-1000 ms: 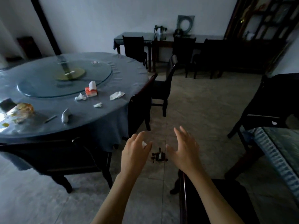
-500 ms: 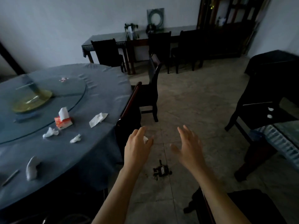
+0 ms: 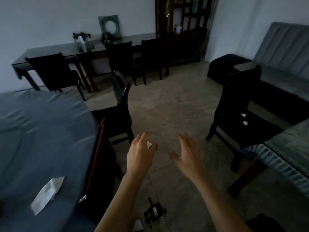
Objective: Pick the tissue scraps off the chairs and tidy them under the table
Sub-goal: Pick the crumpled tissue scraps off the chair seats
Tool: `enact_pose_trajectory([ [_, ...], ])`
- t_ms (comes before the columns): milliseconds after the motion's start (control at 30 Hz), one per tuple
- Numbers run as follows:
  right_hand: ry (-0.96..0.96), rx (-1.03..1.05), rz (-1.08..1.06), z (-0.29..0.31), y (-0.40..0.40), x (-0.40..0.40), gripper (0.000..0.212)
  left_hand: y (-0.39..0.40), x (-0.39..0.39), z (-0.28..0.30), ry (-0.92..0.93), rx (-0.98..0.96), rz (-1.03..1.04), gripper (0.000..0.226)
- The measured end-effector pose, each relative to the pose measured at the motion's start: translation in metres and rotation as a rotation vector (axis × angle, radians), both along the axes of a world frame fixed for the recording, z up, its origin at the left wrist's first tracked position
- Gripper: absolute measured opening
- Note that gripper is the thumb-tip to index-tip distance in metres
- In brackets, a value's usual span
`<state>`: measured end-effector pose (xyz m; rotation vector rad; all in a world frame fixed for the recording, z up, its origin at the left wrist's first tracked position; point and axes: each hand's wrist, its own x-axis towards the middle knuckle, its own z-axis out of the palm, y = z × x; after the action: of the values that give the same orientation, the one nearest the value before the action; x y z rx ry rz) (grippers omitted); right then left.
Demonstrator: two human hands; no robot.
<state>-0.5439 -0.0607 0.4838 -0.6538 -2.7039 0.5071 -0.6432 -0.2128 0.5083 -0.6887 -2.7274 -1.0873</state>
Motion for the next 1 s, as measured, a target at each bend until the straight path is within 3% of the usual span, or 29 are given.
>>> enact_pose_trajectory([
  [400, -0.054, -0.001, -0.358, 0.019, 0.118, -0.14, 0.072, 0.16, -0.19, -0.005, -0.001, -0.024, -0.362, 0.047],
  [600, -0.035, -0.086, -0.534, 0.004, 0.219, -0.156, 0.077, 0.285, -0.224, -0.011, -0.017, -0.034, -0.564, 0.047],
  [1000, 0.004, -0.104, -0.811, -0.01, 0.496, -0.141, 0.073, 0.599, -0.228, -0.021, -0.069, -0.021, -0.819, 0.05],
])
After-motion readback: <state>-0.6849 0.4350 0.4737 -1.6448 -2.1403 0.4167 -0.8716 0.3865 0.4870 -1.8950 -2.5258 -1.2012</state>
